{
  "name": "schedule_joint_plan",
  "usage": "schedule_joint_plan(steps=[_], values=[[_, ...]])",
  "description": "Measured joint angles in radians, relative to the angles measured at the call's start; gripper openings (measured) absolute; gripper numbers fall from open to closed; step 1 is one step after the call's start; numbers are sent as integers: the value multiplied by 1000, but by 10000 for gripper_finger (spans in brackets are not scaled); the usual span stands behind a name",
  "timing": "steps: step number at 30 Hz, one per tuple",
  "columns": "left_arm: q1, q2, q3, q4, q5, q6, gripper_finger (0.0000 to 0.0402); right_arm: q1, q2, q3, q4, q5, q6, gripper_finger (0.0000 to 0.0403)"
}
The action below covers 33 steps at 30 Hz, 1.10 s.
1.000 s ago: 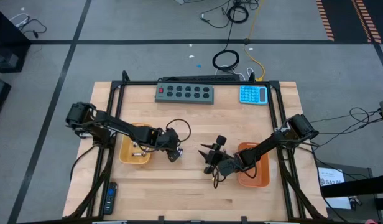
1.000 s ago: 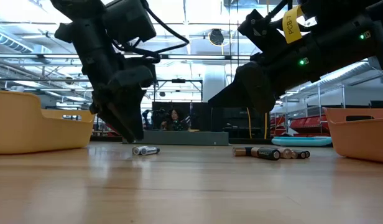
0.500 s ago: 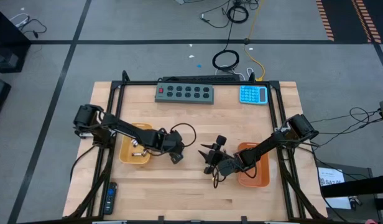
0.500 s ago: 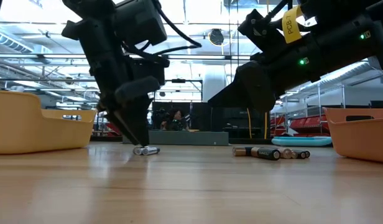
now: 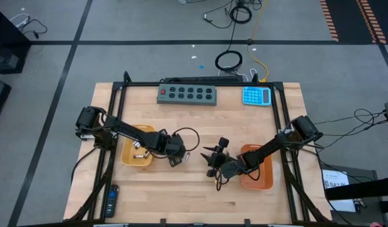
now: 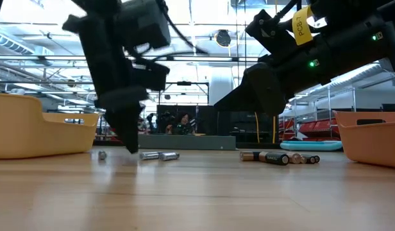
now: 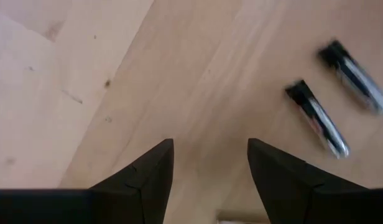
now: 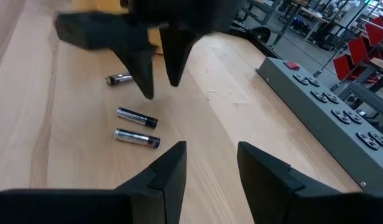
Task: Sort batteries
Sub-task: Put the silver battery into the yellow bin
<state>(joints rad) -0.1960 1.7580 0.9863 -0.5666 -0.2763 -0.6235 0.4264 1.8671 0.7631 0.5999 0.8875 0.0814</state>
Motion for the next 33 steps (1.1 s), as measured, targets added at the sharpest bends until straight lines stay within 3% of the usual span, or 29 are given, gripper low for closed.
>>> schedule_joint_plan(steps=[4, 9, 16, 23, 33], values=[[-37, -25, 61, -98, 14, 139, 214, -1, 0, 0, -3, 0, 1, 134], [-113, -40, 99, -266, 197, 368, 214, -1, 0, 0, 0, -7, 8, 134], [-232, -19, 90, -281, 150, 668, 214, -1, 0, 0, 22, -30, 11, 134], [-242, 15, 90, -289, 109, 740, 212, -1, 0, 0, 41, -30, 10, 134], [-245, 88, 94, -348, 120, 876, 130, -1, 0, 0, 40, -30, 4, 134]])
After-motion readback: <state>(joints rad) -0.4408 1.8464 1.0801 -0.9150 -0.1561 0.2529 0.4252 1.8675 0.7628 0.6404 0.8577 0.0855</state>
